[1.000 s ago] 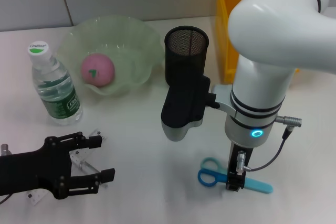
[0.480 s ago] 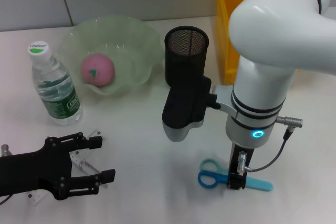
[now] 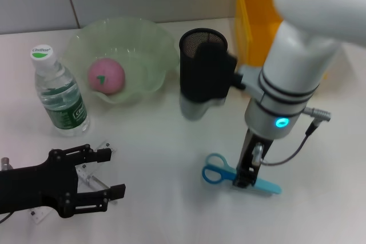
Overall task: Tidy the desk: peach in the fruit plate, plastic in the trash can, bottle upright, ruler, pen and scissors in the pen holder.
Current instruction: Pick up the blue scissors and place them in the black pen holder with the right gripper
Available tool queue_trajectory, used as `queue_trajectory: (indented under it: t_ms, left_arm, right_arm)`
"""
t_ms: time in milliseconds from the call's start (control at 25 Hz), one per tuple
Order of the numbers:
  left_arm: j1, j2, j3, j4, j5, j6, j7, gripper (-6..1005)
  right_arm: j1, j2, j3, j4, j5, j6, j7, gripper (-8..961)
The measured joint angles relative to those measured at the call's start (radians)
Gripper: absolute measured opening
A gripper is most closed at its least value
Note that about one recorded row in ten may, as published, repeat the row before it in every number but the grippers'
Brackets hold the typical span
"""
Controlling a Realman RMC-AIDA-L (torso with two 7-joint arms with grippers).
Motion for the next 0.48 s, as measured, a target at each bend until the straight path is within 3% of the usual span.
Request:
queue_trajectory:
  t_ms: [480]
  left_arm:
    - [-0.011, -0.005, -0.007, -0.016, -0.025, 0.002, 0.000, 814]
  right_arm:
    - [-0.101, -0.003, 0.350, 0.019, 0.168, 0.100, -0.321, 233]
